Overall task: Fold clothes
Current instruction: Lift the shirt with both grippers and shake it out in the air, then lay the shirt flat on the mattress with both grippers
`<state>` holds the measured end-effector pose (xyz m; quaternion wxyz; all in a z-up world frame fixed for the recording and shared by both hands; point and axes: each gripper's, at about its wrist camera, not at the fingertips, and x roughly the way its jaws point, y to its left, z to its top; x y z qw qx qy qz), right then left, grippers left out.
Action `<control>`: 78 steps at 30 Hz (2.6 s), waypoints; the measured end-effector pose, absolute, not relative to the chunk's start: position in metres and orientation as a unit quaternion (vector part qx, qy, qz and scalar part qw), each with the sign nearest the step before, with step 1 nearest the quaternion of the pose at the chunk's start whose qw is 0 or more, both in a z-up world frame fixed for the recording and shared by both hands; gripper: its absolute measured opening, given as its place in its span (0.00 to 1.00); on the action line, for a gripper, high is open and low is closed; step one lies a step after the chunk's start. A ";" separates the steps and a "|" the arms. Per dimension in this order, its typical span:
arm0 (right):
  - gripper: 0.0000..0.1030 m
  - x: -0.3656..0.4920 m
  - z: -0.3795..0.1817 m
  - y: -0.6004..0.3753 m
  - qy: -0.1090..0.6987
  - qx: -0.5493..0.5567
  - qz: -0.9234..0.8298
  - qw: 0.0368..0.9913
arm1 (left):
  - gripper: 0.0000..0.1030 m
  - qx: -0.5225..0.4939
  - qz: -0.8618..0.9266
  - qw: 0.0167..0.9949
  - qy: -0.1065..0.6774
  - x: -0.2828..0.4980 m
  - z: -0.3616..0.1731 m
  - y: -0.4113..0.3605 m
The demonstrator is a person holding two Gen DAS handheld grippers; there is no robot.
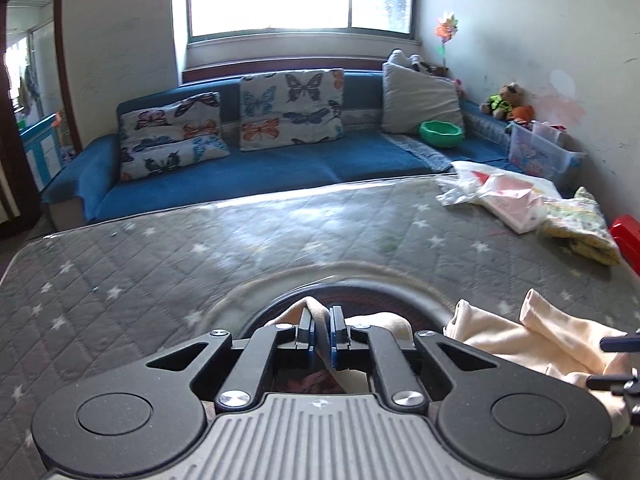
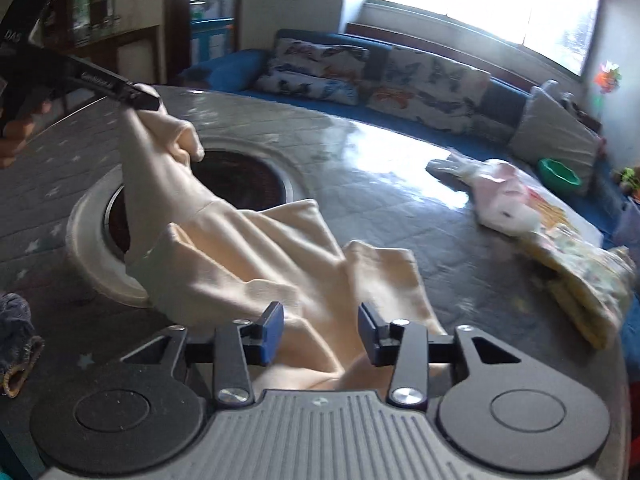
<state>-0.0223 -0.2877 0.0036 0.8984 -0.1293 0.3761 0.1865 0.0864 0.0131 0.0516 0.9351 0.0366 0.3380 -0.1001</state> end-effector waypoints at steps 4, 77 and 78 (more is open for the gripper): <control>0.49 -0.008 -0.012 -0.262 0.392 -0.132 0.229 0.881 | 0.07 0.031 -0.077 0.937 0.340 0.077 0.050 0.038; 0.37 0.022 -0.008 -0.235 0.379 -0.045 0.174 0.908 | 0.28 0.115 -0.229 0.886 0.387 -0.068 -0.031 -0.004; 0.37 0.029 -0.011 -0.237 0.385 -0.036 0.171 0.906 | 0.23 0.115 -0.233 0.884 0.389 -0.070 -0.029 -0.002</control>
